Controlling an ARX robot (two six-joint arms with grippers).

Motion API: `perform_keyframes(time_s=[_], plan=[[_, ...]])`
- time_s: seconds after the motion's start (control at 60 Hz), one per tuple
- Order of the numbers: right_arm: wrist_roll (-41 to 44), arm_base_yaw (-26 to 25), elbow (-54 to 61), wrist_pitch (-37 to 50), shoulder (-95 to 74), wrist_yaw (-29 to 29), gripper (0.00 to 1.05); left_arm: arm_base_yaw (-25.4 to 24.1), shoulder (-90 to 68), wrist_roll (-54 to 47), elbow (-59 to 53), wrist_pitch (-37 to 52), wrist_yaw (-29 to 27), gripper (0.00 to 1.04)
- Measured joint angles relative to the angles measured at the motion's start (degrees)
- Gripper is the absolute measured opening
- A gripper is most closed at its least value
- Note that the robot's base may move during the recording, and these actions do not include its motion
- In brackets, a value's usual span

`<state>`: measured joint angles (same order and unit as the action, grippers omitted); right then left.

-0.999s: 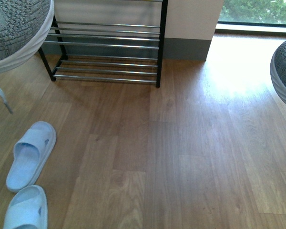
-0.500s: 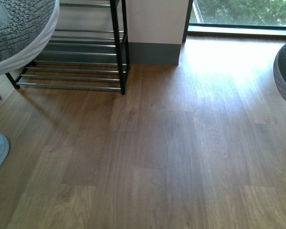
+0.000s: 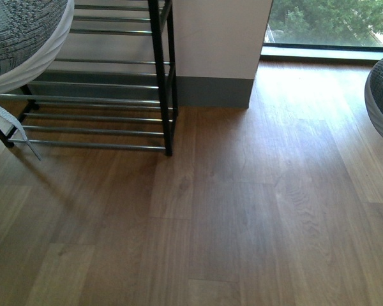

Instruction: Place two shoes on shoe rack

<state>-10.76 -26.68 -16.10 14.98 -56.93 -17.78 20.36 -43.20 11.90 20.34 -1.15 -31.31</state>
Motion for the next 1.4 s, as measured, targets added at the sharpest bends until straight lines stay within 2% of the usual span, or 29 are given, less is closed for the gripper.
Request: perform_keyframes(time_s=[1.399], plan=[[0.0, 0.0, 0.0, 0.0, 0.0, 0.2, 0.01, -0.1, 0.0, 0.0, 0.0, 0.0, 0.0, 0.02]])
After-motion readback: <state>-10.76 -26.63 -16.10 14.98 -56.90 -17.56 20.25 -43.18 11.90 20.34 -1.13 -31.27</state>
